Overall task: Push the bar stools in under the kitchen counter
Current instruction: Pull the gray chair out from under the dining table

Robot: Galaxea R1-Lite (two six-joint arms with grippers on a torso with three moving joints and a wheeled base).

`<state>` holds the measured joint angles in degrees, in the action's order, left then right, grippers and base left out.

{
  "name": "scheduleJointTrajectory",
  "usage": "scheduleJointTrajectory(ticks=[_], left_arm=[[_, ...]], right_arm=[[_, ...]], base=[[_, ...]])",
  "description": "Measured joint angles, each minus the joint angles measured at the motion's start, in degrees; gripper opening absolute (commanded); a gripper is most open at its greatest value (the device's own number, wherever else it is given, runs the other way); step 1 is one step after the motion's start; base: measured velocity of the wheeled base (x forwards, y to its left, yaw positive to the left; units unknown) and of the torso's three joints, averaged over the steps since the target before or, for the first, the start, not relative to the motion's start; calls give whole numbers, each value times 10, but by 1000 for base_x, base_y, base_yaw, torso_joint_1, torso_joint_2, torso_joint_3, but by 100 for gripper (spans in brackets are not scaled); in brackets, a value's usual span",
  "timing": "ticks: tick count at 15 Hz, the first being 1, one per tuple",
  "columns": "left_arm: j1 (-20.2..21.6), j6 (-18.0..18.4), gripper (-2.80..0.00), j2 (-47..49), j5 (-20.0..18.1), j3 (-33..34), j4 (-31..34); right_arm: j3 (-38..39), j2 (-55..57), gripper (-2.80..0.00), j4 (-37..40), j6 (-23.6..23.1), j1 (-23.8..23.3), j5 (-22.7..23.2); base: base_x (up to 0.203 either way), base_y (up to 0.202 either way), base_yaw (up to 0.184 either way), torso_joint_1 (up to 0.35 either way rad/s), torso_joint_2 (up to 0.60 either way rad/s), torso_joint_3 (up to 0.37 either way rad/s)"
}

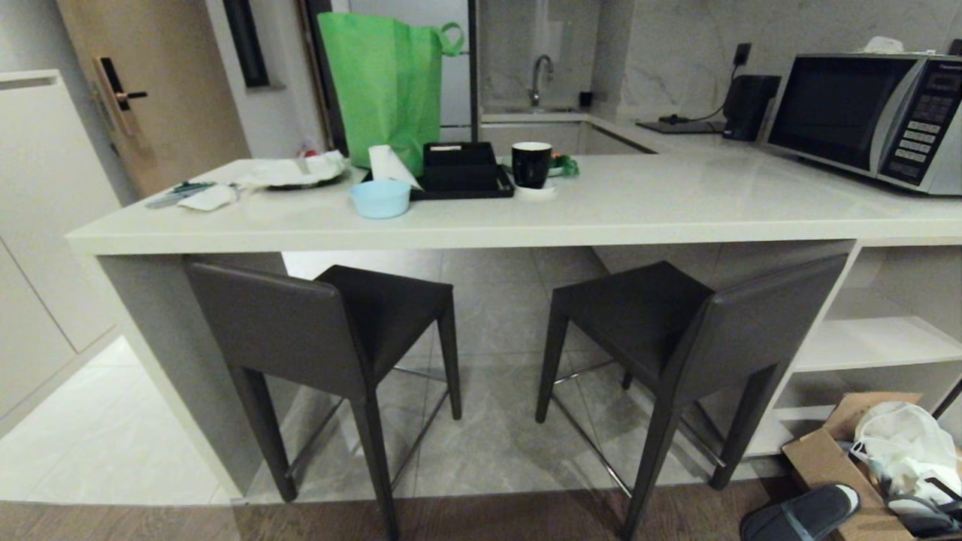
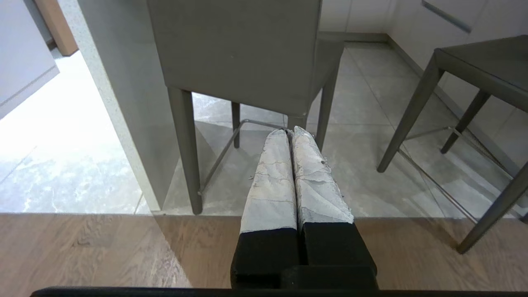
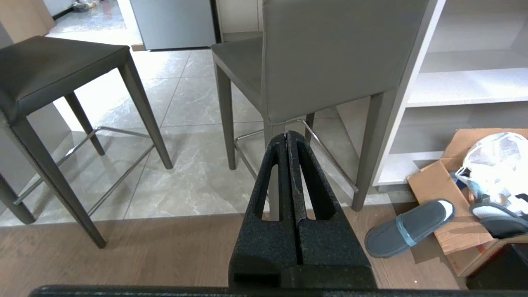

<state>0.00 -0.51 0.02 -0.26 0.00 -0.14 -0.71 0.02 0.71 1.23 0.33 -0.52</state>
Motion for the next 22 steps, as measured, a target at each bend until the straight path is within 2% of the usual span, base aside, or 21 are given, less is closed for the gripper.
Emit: scheduleJointTrajectory(ticks=[4,22], left_arm=[[0,0,-280,0,0,0,0],[0,0,-280,0,0,0,0]], right_arm=[[0,0,-280,0,0,0,0],[0,0,-280,0,0,0,0]], base=[[1,68,-2,2,1,-1],[0,196,-1,2,1,2]])
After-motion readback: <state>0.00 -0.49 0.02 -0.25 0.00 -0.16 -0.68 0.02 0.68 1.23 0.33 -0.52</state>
